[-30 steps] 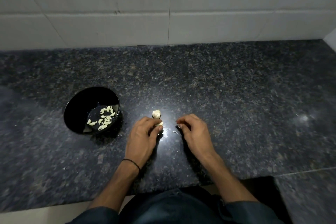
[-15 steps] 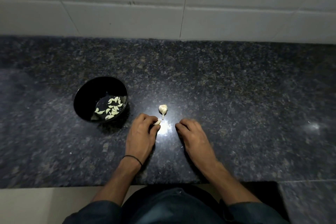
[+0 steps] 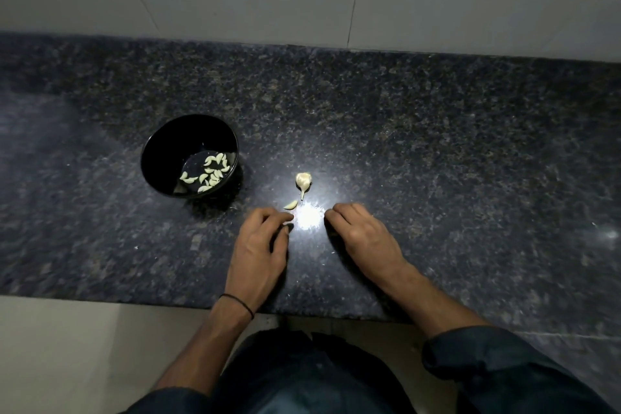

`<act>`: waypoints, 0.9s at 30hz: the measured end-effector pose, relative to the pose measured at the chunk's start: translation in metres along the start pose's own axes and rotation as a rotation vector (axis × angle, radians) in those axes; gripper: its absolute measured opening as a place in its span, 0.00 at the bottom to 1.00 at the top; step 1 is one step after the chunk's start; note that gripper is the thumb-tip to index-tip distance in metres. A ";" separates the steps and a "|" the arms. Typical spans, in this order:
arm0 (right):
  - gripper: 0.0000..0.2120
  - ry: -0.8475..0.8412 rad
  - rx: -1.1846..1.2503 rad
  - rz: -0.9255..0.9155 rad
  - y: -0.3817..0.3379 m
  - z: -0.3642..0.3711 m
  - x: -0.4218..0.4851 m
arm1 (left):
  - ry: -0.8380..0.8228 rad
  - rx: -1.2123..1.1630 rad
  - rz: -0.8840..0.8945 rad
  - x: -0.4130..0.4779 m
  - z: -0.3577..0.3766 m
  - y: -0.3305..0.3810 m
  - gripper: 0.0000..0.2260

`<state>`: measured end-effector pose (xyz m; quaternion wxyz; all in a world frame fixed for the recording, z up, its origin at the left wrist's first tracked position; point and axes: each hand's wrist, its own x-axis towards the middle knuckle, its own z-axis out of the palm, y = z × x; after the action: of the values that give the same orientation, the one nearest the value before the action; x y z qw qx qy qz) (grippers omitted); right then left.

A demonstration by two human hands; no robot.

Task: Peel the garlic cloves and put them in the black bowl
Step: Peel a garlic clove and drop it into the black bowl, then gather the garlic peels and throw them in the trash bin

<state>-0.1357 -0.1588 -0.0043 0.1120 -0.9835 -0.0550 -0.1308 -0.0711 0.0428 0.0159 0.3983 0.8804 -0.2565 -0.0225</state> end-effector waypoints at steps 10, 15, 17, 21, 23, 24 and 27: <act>0.07 0.253 0.761 0.729 -0.014 -0.012 0.010 | -0.104 -0.014 0.065 0.002 0.015 0.007 0.08; 0.09 0.474 1.329 1.208 -0.036 -0.025 -0.013 | -0.244 -0.057 0.176 0.018 0.012 0.005 0.13; 0.09 0.603 1.411 1.292 -0.049 -0.030 -0.024 | -0.308 -0.075 0.233 0.024 0.011 0.002 0.11; 0.10 0.912 1.483 1.393 -0.082 -0.031 -0.046 | -0.434 -0.120 0.375 0.029 0.014 0.001 0.08; 0.09 1.073 1.496 1.420 -0.101 -0.031 -0.059 | -0.499 -0.138 0.457 0.025 0.017 0.003 0.07; 0.09 1.140 1.491 1.431 -0.111 -0.031 -0.067 | -0.530 -0.145 0.493 0.022 0.020 0.005 0.07; 0.10 1.306 1.460 1.461 -0.139 -0.035 -0.098 | -0.633 -0.184 0.588 0.005 0.027 0.019 0.07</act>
<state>-0.2578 -0.0405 0.0306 0.6916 -0.2388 0.5166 -0.4447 -0.0813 0.0111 0.0125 0.3663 0.6806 -0.6023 -0.1998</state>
